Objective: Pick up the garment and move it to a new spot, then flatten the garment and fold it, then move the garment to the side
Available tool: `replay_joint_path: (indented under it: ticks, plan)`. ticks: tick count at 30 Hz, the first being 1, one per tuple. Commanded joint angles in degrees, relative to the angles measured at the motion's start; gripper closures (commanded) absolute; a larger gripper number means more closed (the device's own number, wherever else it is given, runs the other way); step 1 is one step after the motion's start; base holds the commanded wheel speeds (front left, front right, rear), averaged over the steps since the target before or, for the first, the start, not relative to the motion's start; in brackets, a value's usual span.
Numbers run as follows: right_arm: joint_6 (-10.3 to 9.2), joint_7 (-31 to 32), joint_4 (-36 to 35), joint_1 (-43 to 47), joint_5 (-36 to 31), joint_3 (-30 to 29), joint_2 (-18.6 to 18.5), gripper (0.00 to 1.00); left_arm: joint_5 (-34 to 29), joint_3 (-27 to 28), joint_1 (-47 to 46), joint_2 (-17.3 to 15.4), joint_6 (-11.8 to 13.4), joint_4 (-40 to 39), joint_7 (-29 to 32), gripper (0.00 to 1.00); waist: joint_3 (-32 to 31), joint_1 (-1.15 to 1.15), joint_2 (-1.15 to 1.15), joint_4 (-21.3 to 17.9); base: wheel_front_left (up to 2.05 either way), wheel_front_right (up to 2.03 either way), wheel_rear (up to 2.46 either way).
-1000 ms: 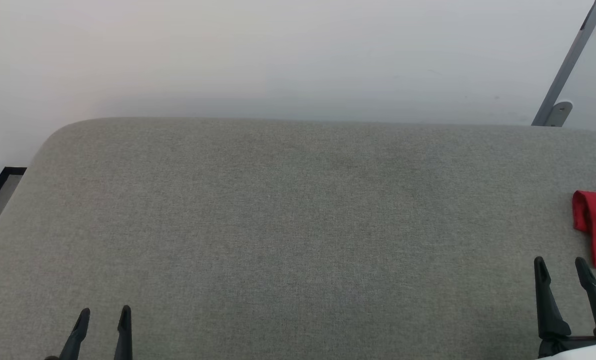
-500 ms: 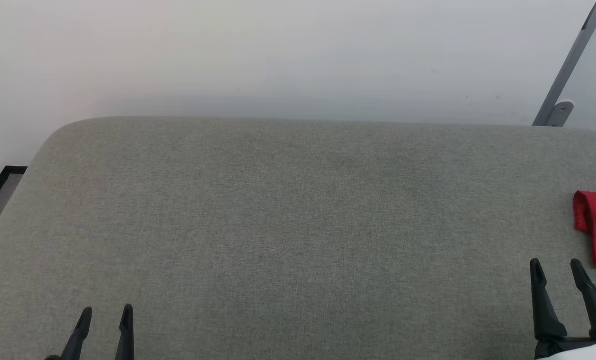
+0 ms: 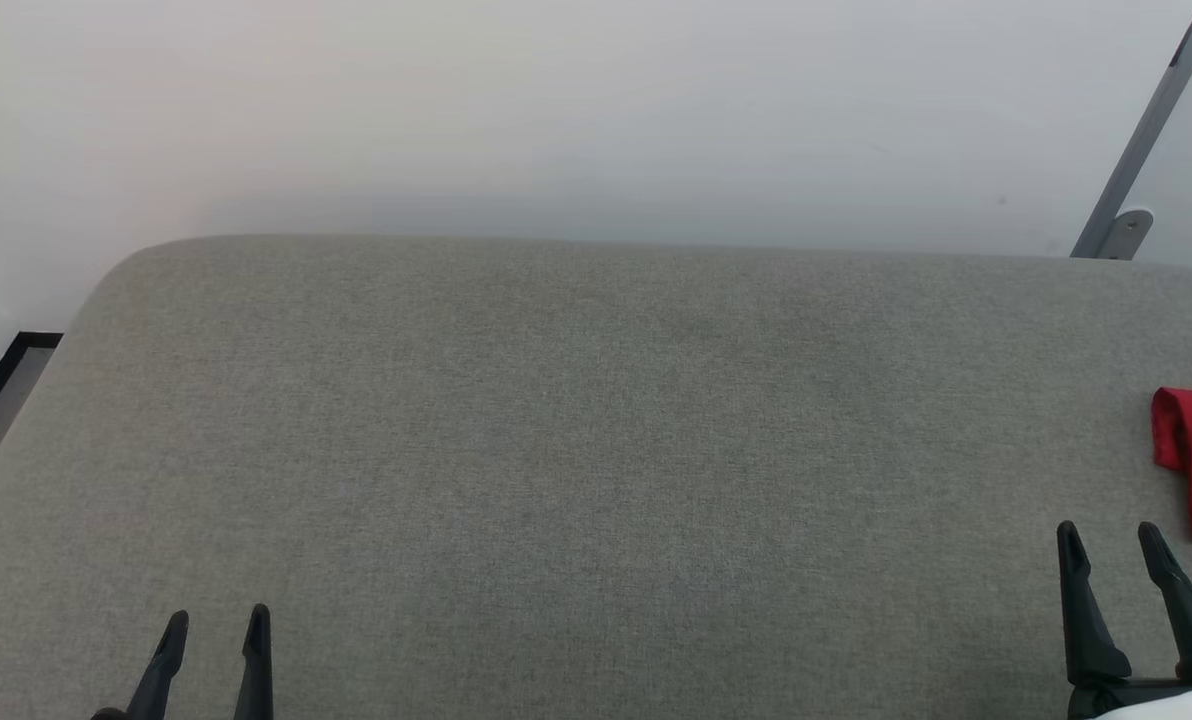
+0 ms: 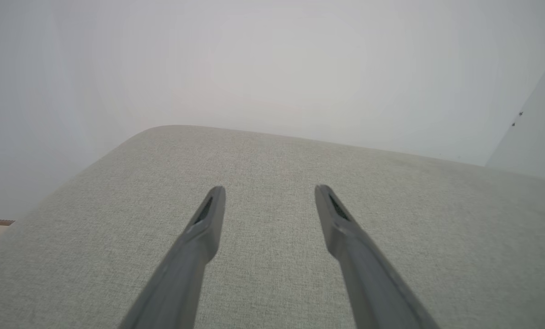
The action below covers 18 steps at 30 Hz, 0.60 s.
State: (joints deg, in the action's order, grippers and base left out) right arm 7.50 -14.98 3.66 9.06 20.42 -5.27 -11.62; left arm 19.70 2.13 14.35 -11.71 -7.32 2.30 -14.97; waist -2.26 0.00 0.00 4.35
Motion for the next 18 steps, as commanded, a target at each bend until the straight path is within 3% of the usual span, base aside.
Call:
replay_joint_path:
  ticks: [1, 5, 6, 12, 18]
  plan:
    - [-0.02, -0.3, 0.0, 0.7, -0.3, 0.2, 0.0, 0.0, 0.3, 0.0, -0.6, -0.1, -0.2, -0.1, -0.3, 0.0, 0.0, 0.0, 0.0, 0.0, 0.0, 0.0, 0.0]
    - [-0.02, -0.3, 0.1, 0.8, -0.3, 0.3, 0.1, 0.0, 0.4, -0.1, -0.9, 0.0, -0.2, -0.2, -0.3, 0.0, -0.2, 0.0, 0.0, 0.1, 0.0, 0.0, 0.0]
    - [0.0, 0.0, 0.1, 0.1, 0.0, 0.1, 0.0, 1.0, 0.2, -0.1, -0.2, 0.1, 0.0, -0.1, 0.0, 1.0, -0.2, 0.0, 0.0, 0.1, 0.0, 0.0, 0.0]
    - [0.0, 0.2, 2.8, 0.8, 0.6, 0.3, 1.4, 1.0, 0.9, -0.7, 0.2, 1.7, 0.0, 2.9, 0.4, 1.0, -0.2, 0.0, 0.0, 0.1, 0.0, 0.0, 0.0]
    - [0.0, 2.0, 3.4, -0.6, 6.6, 0.1, 2.0, 1.0, 7.2, -0.5, -1.6, 2.1, 0.0, 3.5, 2.0, 1.0, -0.1, 0.0, 0.0, -0.1, 0.0, 0.0, 0.0]
